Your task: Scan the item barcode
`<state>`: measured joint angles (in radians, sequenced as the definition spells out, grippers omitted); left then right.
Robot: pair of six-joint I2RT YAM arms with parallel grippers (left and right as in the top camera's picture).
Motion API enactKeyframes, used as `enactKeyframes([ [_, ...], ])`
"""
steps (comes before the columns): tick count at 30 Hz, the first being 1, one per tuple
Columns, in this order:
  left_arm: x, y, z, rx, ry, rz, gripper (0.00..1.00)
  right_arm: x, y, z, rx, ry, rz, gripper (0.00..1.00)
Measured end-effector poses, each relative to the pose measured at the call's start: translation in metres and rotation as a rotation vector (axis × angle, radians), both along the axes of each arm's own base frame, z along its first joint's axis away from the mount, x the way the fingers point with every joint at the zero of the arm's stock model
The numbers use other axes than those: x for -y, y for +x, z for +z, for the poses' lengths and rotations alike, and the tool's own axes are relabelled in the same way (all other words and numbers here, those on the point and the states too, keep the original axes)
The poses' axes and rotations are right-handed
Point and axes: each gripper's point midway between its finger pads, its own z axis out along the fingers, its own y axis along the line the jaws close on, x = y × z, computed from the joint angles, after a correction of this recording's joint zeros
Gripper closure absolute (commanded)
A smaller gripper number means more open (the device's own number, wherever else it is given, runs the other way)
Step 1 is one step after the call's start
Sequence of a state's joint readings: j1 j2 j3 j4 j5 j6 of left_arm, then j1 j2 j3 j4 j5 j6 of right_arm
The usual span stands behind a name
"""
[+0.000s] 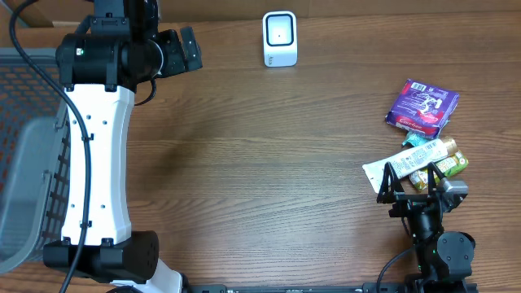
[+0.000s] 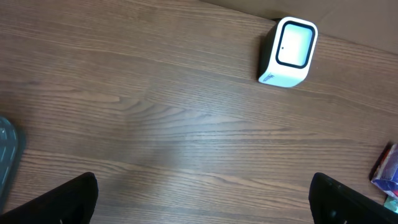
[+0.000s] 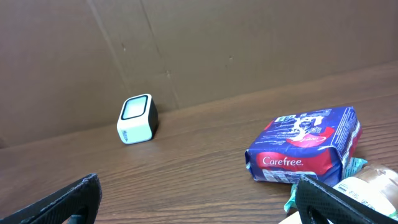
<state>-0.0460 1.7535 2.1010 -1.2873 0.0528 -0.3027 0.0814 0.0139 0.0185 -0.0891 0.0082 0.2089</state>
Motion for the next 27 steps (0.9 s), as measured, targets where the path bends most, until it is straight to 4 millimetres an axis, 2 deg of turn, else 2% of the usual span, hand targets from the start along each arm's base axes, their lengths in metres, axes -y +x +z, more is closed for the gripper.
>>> enactKeyframes([
  [7, 0.009, -0.001, 0.001, 0.002, -0.001, -0.020, 0.01, 0.000, 0.000, 0.000, 0.000, 0.000, 0.000, 0.00],
  [11, 0.014, -0.013, 0.002, 0.008, -0.001, -0.036, 0.00, 0.000, 0.000, 0.000, 0.000, 0.000, 0.000, 0.00],
  [14, 0.014, -0.039, -0.004, -0.009, 0.000, -0.040, 0.00, 0.000, 0.000, 0.000, 0.000, 0.000, 0.001, 0.00],
  [23, 0.003, -0.147, -0.050, -0.088, 0.012, -0.035, 0.00, -0.001, 0.000, 0.000, -0.001, 0.000, 0.004, 0.00],
  [27, -0.010, -0.170, -0.069, -0.026, 0.023, 0.006, 0.01, -0.001, 0.000, 0.000, 0.000, 0.000, 0.004, 0.00],
])
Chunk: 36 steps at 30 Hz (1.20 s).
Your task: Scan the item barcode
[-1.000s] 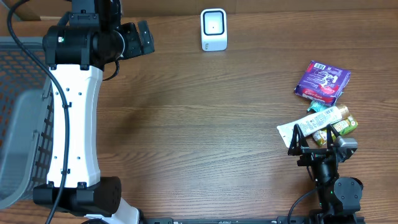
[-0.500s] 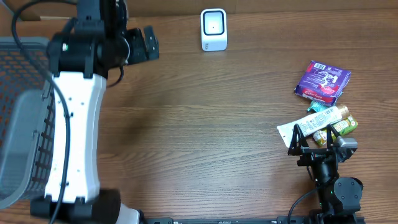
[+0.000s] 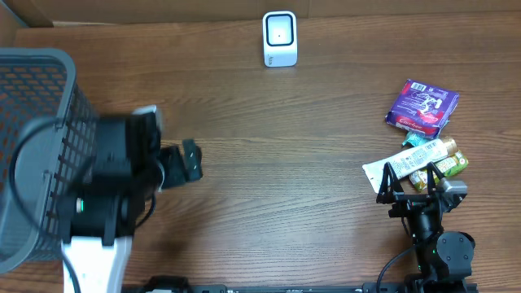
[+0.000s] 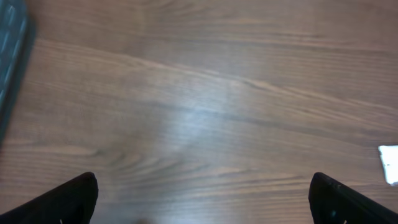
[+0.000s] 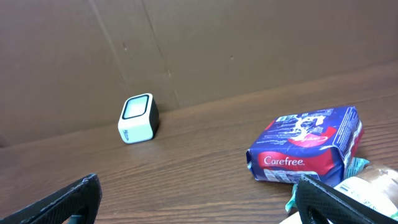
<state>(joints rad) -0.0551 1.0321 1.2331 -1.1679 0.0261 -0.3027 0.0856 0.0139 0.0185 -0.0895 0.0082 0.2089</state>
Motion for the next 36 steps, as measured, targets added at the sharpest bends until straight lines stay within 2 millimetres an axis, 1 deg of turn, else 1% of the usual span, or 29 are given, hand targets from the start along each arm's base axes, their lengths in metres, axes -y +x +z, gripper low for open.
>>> enactKeyframes([
  [4, -0.017, 0.000, -0.006, 0.191, 0.009, 0.054, 0.00, 0.000, 0.000, 0.000, 0.000, 0.001, 0.000, 0.00],
  [6, -0.020, 0.002, -0.007, 0.290, 0.023, 0.041, 0.00, 0.000, 0.000, 0.000, 0.000, 0.000, 0.000, 0.00],
  [12, -0.014, 0.009, -0.006, 0.616, 0.089, -0.063, 0.00, 0.000, 0.000, 0.000, 0.000, 0.000, 0.000, 0.00],
  [15, -0.012, 0.008, -0.004, 0.760, 0.120, -0.088, 0.00, 0.000, 0.000, 0.000, 0.000, 0.000, 0.000, 0.00],
  [19, -0.010, 0.004, -0.003, 0.907, 0.165, -0.110, 0.00, 0.000, 0.000, 0.000, 0.000, 0.000, 0.000, 0.00],
  [22, -0.010, 0.001, -0.010, 0.979, 0.200, -0.123, 0.00, 0.000, 0.000, 0.000, 0.000, 0.000, 0.000, 0.00],
  [27, -0.009, -0.002, -0.019, 1.046, 0.230, -0.130, 0.01, 0.000, 0.000, 0.000, 0.000, 0.000, 0.000, 0.00],
  [34, -0.009, -0.005, -0.039, 1.062, 0.247, -0.136, 0.00, 0.000, 0.000, 0.000, 0.000, 0.000, 0.000, 0.00],
  [36, -0.009, -0.006, -0.042, 1.068, 0.248, -0.136, 0.00, 0.000, 0.000, 0.000, 0.000, 0.000, 0.000, 0.00],
])
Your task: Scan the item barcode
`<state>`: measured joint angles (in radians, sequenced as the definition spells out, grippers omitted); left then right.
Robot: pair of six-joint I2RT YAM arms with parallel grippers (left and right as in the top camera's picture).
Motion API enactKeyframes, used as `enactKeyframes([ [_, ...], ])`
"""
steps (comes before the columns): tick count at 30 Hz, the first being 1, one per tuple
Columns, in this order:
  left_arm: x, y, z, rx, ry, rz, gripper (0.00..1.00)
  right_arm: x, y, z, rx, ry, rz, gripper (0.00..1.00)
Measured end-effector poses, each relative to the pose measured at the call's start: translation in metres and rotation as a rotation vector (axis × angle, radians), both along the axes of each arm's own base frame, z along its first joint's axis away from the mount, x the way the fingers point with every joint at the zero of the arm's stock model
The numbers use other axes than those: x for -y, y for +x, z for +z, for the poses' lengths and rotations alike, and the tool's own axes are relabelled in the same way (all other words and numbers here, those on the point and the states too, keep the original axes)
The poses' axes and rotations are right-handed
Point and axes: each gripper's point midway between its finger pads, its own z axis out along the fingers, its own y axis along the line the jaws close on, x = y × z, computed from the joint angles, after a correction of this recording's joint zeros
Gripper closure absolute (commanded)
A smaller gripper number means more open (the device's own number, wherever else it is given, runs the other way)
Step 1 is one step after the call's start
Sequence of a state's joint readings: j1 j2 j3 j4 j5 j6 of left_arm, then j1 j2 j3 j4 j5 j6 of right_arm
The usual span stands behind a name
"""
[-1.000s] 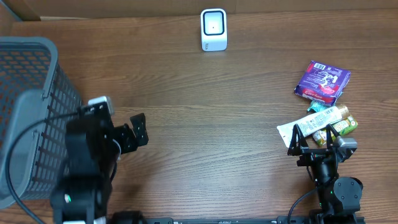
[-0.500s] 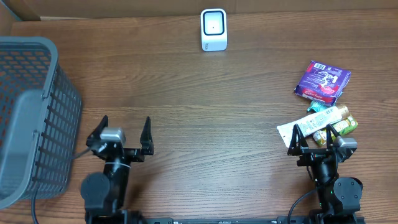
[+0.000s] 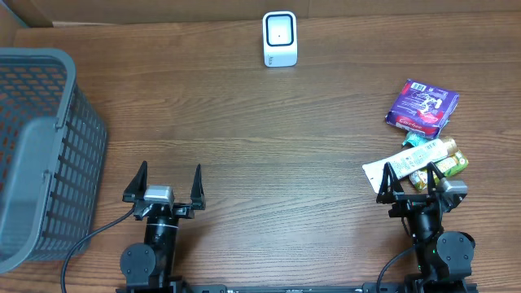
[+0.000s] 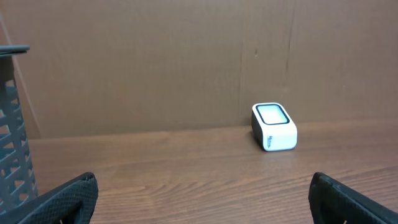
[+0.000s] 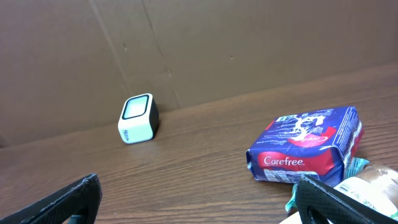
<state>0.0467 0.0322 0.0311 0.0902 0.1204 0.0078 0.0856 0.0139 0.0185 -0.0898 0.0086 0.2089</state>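
Note:
The white barcode scanner (image 3: 279,38) stands at the table's far edge, also seen as the scanner (image 4: 273,127) and the scanner (image 5: 138,118). A purple Carefree pack (image 3: 422,106) lies at the right, showing as the pack (image 5: 305,152) in the right wrist view. Nearer lie a white tube (image 3: 407,160) and a yellow-green packet (image 3: 446,163). My left gripper (image 3: 163,183) rests low at the front left, open and empty, as the left gripper (image 4: 202,205) shows. My right gripper (image 3: 415,185) sits open just in front of the tube, with nothing between the fingers of the right gripper (image 5: 205,202).
A grey mesh basket (image 3: 32,155) stands along the left edge, its corner (image 4: 12,124) showing in the left wrist view. A brown cardboard wall (image 4: 155,62) closes off the back of the table.
My left arm was stretched over the table by the basket with its camera looking down at the wood. It is now folded at the front edge, facing the scanner. The right arm and the items are unchanged.
My left arm first reached to the back left, gripper open and empty near the scanner. Then it was over the mid-left table beside the basket. Now it rests folded at the front. The right gripper stayed open by the tube throughout.

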Motion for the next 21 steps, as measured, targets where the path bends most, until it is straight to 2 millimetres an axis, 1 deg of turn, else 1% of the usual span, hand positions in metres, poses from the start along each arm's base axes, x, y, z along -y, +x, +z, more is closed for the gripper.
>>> enactKeyframes([
  [6, 0.000, 0.000, -0.004, 0.000, 0.002, 0.001, 0.00, 0.000, 0.000, 0.000, 0.000, 0.000, 0.000, 0.00],
  [8, 0.000, 0.000, -0.008, -0.019, 0.002, 0.001, 0.01, 0.000, 0.000, 0.000, 0.000, 0.000, 0.000, 0.00],
  [10, 0.000, 0.001, -0.020, -0.066, 0.000, 0.001, 0.01, 0.000, 0.000, 0.000, 0.000, 0.000, 0.001, 0.00],
  [11, 0.000, 0.001, -0.031, -0.110, -0.001, 0.000, 0.00, 0.000, 0.000, 0.000, 0.001, 0.000, 0.000, 0.00],
  [13, 0.000, 0.000, -0.045, -0.161, -0.004, 0.002, 0.00, 0.000, 0.000, 0.000, 0.001, 0.000, 0.000, 0.00],
  [21, 0.000, 0.001, -0.045, -0.159, -0.004, 0.003, 0.00, 0.000, 0.000, 0.000, 0.000, 0.000, 0.000, 0.00],
])
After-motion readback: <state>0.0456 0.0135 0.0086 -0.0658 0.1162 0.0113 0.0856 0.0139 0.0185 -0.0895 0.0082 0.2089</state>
